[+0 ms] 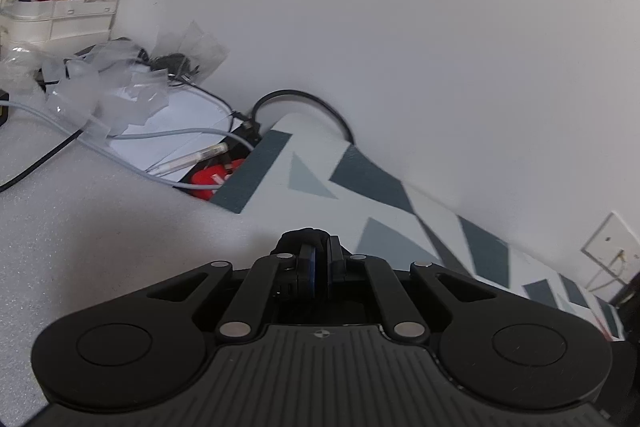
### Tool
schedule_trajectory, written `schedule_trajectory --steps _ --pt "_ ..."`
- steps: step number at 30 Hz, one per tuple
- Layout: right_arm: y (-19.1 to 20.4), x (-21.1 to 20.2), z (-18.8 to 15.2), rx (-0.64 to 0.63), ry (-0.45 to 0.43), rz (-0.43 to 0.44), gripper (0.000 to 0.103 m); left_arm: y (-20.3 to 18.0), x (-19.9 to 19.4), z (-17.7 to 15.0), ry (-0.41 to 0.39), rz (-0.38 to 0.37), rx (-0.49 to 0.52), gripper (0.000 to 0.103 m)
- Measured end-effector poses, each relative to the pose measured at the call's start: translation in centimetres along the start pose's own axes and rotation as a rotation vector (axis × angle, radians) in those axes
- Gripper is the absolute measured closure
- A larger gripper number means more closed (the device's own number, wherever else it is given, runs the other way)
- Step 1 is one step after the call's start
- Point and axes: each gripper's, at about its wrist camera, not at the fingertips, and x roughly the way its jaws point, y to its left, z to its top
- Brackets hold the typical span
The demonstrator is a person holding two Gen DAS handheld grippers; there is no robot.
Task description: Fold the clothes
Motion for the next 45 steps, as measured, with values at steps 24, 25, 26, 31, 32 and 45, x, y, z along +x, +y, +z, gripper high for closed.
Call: schedule_trajectory --steps 24,25,26,31,32,45 --pt "-3.1 -19.0 0.2 0.298 -0.244 0.082 0.002 -4.0 -15.2 -2.9 -0.106 -0.009 0.378 0.025" --pt "-3.1 -20.3 0.0 0.295 -0.248 0.091 0.001 -4.0 -16.5 -3.7 -0.121 -0.006 0.394 0.022" --pt "-3.3 -21.4 -0.4 0.291 -0.248 0.101 0.001 -3.7 -16.9 -4.3 -0.115 -0.001 0.396 0.019" --pt "-3.9 -25.1 -3.7 0.257 -0.211 0.148 0.001 -2.2 -17.5 -7.3 -0.061 0.024 0.390 0.016" --pt "-3.9 -25.4 -4.4 0.251 -0.204 0.147 0.001 -1.9 -17.7 -7.9 -0.050 0.029 0.388 0.018" --pt "-4.4 -25.2 -10.6 0.343 -0.112 0.121 0.001 1.9 -17.6 -12.5 0.014 0.021 0.247 0.064"
